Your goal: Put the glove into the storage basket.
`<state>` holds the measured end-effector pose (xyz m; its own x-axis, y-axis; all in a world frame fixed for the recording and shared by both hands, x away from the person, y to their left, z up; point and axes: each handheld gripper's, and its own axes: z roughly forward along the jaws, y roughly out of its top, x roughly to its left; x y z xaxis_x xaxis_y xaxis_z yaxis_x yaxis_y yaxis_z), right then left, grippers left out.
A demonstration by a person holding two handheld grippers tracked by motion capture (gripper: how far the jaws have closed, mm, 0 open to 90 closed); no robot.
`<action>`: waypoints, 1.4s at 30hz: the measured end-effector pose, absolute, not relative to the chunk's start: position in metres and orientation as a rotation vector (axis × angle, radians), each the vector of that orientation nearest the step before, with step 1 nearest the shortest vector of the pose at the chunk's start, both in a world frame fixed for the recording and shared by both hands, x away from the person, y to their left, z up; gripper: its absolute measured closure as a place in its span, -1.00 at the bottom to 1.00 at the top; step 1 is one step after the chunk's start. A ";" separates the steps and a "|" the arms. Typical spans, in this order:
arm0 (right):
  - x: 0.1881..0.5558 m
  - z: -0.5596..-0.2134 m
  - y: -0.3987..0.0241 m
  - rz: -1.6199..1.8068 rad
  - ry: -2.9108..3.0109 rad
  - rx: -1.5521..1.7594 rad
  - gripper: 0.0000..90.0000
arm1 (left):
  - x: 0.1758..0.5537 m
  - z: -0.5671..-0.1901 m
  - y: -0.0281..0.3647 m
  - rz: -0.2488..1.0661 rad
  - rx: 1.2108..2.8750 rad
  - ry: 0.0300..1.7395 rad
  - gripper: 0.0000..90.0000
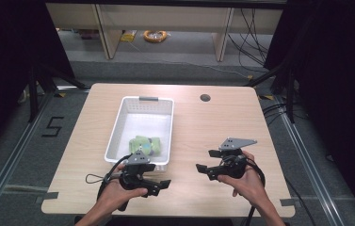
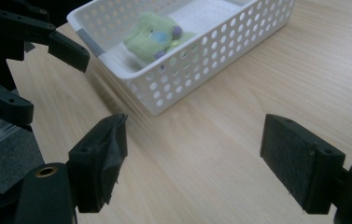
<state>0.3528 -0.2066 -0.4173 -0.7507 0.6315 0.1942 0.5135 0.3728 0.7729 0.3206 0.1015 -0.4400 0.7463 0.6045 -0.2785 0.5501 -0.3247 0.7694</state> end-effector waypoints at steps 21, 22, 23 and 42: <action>0.338 -0.435 -0.211 1.325 2.511 1.056 -0.51 | 0.307 -0.449 0.100 0.081 2.034 0.863 -0.63; 0.337 -0.436 -0.212 1.332 2.514 1.050 -0.51 | 0.306 -0.450 0.099 0.077 2.028 0.845 -0.63; 0.335 -0.437 -0.212 1.322 2.511 1.067 -0.51 | 0.305 -0.450 0.099 0.070 2.033 0.843 -0.63; 0.317 -0.451 -0.223 1.342 2.501 1.093 -0.54 | 0.290 -0.466 0.101 0.079 2.043 0.854 -0.63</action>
